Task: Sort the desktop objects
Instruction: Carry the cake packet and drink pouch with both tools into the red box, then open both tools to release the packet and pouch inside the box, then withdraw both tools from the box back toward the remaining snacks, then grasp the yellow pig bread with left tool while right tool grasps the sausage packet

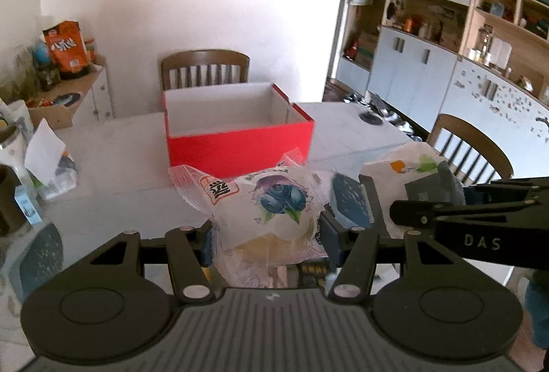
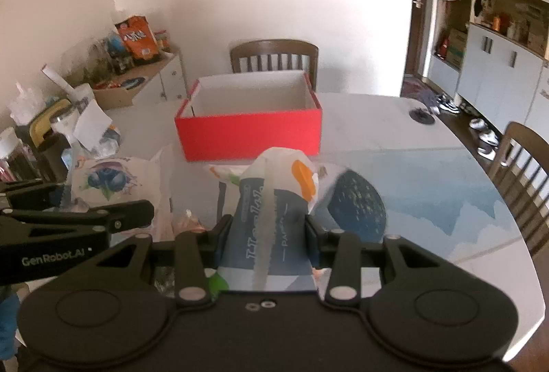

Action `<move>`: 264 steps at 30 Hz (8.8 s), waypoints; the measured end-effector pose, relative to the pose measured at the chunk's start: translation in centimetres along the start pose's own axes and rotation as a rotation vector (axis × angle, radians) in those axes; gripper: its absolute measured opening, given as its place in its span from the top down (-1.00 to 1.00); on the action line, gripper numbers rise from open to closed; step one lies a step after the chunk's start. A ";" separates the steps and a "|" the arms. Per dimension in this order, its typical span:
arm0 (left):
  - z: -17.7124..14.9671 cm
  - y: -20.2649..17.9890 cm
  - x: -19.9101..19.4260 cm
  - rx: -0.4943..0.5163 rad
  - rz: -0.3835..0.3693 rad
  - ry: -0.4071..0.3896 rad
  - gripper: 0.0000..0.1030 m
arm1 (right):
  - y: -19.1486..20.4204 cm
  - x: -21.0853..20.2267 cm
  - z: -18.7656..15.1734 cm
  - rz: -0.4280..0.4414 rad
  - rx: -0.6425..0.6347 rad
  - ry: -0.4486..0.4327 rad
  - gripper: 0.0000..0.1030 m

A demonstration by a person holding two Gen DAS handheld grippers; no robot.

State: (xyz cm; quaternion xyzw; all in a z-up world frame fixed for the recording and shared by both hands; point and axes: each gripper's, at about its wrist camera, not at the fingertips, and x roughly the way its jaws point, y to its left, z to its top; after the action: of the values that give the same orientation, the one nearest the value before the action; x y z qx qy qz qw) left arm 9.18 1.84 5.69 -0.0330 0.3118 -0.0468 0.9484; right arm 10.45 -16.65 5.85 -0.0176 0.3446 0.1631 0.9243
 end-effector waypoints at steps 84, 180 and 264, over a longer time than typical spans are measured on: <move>15.4 10.5 39.6 0.123 0.145 0.518 -0.12 | -2.0 38.9 18.2 0.108 -0.203 0.399 0.17; 12.9 3.9 6.8 0.003 0.080 0.045 -0.29 | -1.5 7.4 14.6 0.199 -0.118 -0.026 -0.28; -4.5 8.4 9.9 -0.140 0.187 0.236 -0.29 | -3.7 14.6 -5.1 -0.096 0.047 0.243 -0.29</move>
State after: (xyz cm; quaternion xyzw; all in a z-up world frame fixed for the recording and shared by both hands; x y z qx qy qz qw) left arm 15.03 9.00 -4.55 -0.0641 0.4255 0.0598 0.9007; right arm 18.69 -16.65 -7.70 -0.0321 0.4566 0.1070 0.8826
